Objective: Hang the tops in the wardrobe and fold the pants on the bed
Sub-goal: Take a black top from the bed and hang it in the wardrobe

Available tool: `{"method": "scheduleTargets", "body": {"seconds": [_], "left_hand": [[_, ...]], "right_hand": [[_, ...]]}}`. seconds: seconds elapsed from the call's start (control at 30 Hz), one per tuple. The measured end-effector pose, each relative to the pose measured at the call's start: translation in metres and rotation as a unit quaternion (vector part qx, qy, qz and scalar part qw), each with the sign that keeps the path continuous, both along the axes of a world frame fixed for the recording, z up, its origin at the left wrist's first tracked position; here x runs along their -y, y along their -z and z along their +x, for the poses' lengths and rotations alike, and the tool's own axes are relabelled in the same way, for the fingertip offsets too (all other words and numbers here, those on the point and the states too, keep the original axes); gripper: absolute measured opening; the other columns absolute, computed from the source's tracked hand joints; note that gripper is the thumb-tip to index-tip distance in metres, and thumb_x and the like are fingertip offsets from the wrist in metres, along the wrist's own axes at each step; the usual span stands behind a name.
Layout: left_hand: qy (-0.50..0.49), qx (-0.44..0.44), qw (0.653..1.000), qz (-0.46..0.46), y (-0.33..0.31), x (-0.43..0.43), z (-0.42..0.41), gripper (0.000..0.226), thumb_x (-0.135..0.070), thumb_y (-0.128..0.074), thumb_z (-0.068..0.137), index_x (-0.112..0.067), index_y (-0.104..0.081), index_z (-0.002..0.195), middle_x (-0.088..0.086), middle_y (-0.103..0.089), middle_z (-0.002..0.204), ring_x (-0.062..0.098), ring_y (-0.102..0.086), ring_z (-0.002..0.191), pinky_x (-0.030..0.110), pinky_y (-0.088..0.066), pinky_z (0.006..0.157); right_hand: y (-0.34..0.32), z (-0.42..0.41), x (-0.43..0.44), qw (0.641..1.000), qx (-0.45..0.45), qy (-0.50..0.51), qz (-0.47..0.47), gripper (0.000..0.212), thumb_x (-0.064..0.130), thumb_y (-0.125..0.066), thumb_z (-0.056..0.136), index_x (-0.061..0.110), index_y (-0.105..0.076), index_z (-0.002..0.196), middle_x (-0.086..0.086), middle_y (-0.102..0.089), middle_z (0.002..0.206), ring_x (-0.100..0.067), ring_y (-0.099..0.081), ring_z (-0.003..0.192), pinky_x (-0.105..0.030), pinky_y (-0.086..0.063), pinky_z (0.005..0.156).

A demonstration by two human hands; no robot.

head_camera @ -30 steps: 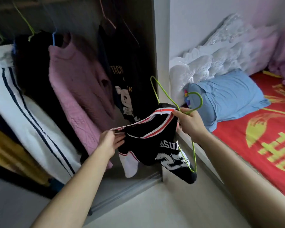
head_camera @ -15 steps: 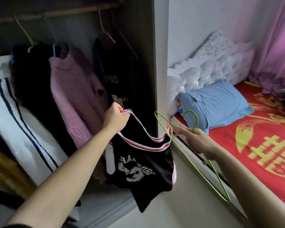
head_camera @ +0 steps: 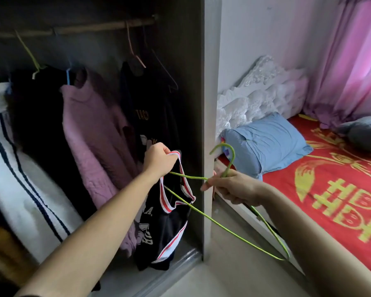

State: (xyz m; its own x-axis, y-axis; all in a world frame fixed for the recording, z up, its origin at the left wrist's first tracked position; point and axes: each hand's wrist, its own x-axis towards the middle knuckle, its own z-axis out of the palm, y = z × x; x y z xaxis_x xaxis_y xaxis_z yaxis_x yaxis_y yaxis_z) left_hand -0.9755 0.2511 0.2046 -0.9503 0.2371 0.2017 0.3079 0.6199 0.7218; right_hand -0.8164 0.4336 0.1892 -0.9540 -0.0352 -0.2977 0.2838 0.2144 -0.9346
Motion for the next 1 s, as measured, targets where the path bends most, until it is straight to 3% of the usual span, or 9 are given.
{"method": "scheduleTargets", "body": {"seconds": [0.13, 0.33, 0.47, 0.6, 0.7, 0.8, 0.9, 0.93, 1.0], "left_hand": [[0.054, -0.006, 0.995, 0.079, -0.021, -0.006, 0.011, 0.011, -0.028, -0.071, 0.076, -0.022, -0.064, 0.069, -0.011, -0.061, 0.058, 0.004, -0.057, 0.059, 0.019, -0.040, 0.055], [0.162, -0.299, 0.932, -0.126, -0.035, 0.028, 0.001, 0.017, -0.033, -0.067, 0.084, -0.018, -0.071, 0.089, -0.004, -0.060, 0.097, 0.020, -0.053, 0.102, 0.037, -0.039, 0.096], [0.130, -0.392, 0.904, -0.109, -0.039, 0.026, 0.011, 0.024, -0.035, -0.055, 0.086, -0.014, -0.060, 0.076, -0.002, -0.053, 0.079, 0.024, -0.055, 0.081, 0.040, -0.039, 0.090], [0.121, -0.470, 0.871, -0.077, -0.036, 0.027, 0.015, 0.022, -0.029, -0.057, 0.085, -0.011, -0.059, 0.097, 0.009, -0.057, 0.115, 0.025, -0.049, 0.114, 0.045, -0.032, 0.106], [0.159, -0.424, 0.886, -0.098, -0.033, 0.027, 0.016, 0.029, -0.035, -0.047, 0.091, -0.009, -0.058, 0.099, 0.002, -0.064, 0.087, 0.021, -0.059, 0.089, 0.037, -0.030, 0.108], [0.131, -0.420, 0.890, -0.122, -0.024, 0.029, 0.018, 0.038, -0.043, -0.043, 0.095, -0.013, -0.052, 0.075, 0.000, -0.054, 0.065, 0.026, -0.053, 0.062, 0.036, -0.033, 0.068], [0.092, -0.392, 0.909, -0.103, -0.021, 0.033, 0.018, 0.042, -0.045, -0.043, 0.097, -0.018, -0.036, 0.065, -0.004, -0.042, 0.059, 0.023, -0.044, 0.056, 0.034, -0.029, 0.065], [0.078, -0.378, 0.917, -0.095, -0.022, 0.035, 0.017, 0.043, -0.045, -0.043, 0.098, -0.018, -0.035, 0.065, -0.005, -0.041, 0.059, 0.022, -0.043, 0.056, 0.034, -0.029, 0.065], [0.050, -0.351, 0.932, -0.077, -0.024, 0.037, 0.017, 0.044, -0.040, -0.047, 0.100, -0.017, -0.036, 0.064, -0.004, -0.041, 0.058, 0.024, -0.044, 0.056, 0.036, -0.030, 0.066]], "right_hand": [[0.017, -0.027, 0.039, 0.984, -0.060, 0.094, 0.138, 0.022, 0.030, -0.060, 0.096, 0.020, -0.076, 0.083, -0.003, -0.045, 0.063, -0.013, -0.041, 0.053, -0.022, -0.033, 0.046], [-0.001, -0.028, 0.027, 0.956, -0.190, 0.153, -0.163, 0.027, 0.021, -0.051, 0.094, 0.019, -0.070, 0.075, 0.008, -0.022, 0.052, -0.008, -0.016, 0.041, -0.016, -0.016, 0.040], [-0.021, -0.028, 0.029, 0.963, -0.232, 0.111, -0.082, 0.019, 0.035, -0.062, 0.081, 0.021, -0.074, 0.081, 0.008, -0.028, 0.048, -0.010, -0.022, 0.040, -0.019, -0.019, 0.039], [-0.028, -0.021, 0.024, 0.959, -0.264, 0.100, -0.007, 0.027, 0.044, -0.061, 0.080, 0.024, -0.078, 0.086, 0.013, -0.035, 0.047, -0.004, -0.033, 0.040, -0.014, -0.027, 0.041], [-0.029, -0.014, 0.021, 0.940, -0.304, 0.136, 0.072, 0.018, 0.042, -0.063, 0.080, 0.031, -0.077, 0.076, 0.015, -0.049, 0.048, -0.003, -0.045, 0.045, -0.015, -0.036, 0.050], [-0.021, -0.012, 0.022, 0.838, -0.352, 0.289, 0.301, 0.019, 0.052, -0.066, 0.075, 0.035, -0.066, 0.082, 0.016, -0.060, 0.069, -0.004, -0.055, 0.065, -0.029, -0.044, 0.064], [-0.003, -0.005, 0.024, 0.667, -0.457, 0.390, 0.440, 0.036, 0.045, -0.072, 0.080, 0.021, -0.057, 0.102, 0.000, -0.055, 0.103, -0.023, -0.055, 0.095, -0.037, -0.042, 0.080], [0.004, -0.002, 0.027, 0.637, -0.511, 0.366, 0.446, 0.030, 0.038, -0.072, 0.084, 0.018, -0.055, 0.099, -0.004, -0.054, 0.101, -0.026, -0.054, 0.092, -0.038, -0.043, 0.079], [0.022, 0.003, 0.034, 0.655, -0.579, 0.232, 0.426, 0.019, 0.032, -0.067, 0.091, 0.017, -0.055, 0.090, -0.002, -0.053, 0.088, -0.023, -0.054, 0.076, -0.038, -0.045, 0.064]]}}
